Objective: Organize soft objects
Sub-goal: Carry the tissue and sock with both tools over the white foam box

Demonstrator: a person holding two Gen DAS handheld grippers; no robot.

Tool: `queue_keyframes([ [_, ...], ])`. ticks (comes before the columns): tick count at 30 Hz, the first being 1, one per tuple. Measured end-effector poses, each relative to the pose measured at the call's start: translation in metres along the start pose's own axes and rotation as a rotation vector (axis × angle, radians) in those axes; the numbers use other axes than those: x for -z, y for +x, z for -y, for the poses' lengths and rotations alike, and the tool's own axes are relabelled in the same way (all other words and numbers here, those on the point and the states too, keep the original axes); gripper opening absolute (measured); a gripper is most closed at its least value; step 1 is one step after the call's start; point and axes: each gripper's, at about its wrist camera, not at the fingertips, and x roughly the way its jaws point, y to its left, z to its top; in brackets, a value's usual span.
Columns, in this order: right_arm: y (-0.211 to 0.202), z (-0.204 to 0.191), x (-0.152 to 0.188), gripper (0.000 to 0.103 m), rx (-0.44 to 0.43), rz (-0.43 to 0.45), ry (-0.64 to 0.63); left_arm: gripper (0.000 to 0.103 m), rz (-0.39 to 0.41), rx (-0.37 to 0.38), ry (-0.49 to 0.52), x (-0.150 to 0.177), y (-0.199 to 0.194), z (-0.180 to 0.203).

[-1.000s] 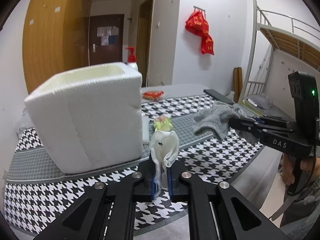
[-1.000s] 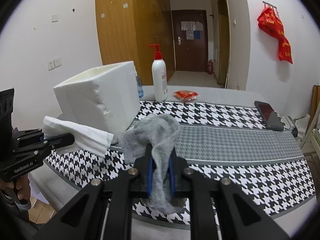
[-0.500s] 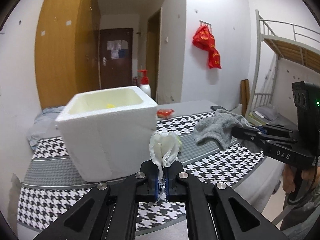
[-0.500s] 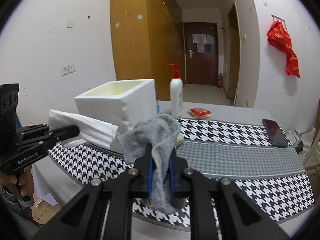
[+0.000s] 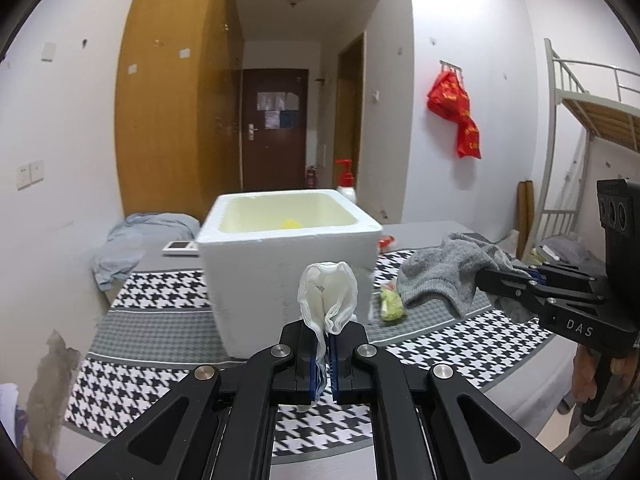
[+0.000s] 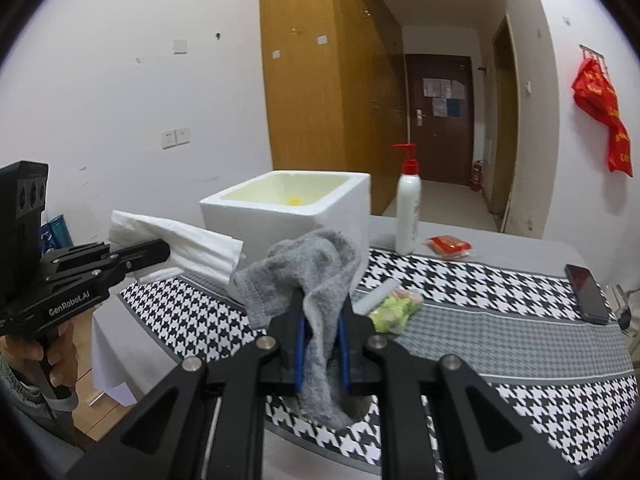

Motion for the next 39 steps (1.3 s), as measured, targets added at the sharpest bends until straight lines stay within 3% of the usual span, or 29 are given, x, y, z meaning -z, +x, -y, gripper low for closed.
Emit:
queue_keyframes([
  [15,0.02,-0.019,-0.023,0.017,-0.063,0.009,-0.046,0.004,0.028,-0.04,-0.044,-0.01,-0.007,-0.029],
  [39,0.035,-0.014,-0.092,0.017,-0.049,0.083,-0.062,0.004,0.127,-0.044,-0.007,-0.07,-0.004,-0.042],
])
